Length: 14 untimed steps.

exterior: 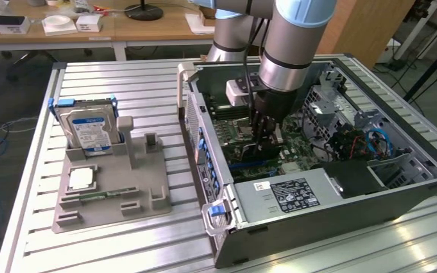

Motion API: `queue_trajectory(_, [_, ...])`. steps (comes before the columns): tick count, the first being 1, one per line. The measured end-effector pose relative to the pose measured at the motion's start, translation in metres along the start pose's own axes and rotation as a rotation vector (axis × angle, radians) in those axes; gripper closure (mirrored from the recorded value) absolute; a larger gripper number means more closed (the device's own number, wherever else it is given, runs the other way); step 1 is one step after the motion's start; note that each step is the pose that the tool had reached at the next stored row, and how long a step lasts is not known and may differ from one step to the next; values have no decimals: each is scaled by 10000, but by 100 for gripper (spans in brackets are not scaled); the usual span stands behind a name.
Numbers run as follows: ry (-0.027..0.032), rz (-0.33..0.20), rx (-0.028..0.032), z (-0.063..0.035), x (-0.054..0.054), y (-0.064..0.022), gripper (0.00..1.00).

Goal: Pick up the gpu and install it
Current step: 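Insert the gpu into the slot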

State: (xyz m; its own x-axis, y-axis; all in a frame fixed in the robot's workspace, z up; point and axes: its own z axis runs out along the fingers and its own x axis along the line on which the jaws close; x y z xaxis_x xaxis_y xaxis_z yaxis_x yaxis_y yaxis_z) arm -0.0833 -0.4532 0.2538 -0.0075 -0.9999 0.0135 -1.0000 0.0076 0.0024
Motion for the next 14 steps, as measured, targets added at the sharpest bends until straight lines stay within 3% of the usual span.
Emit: queue_trajectory(14, [7, 0, -1, 30, 1, 10, 74])
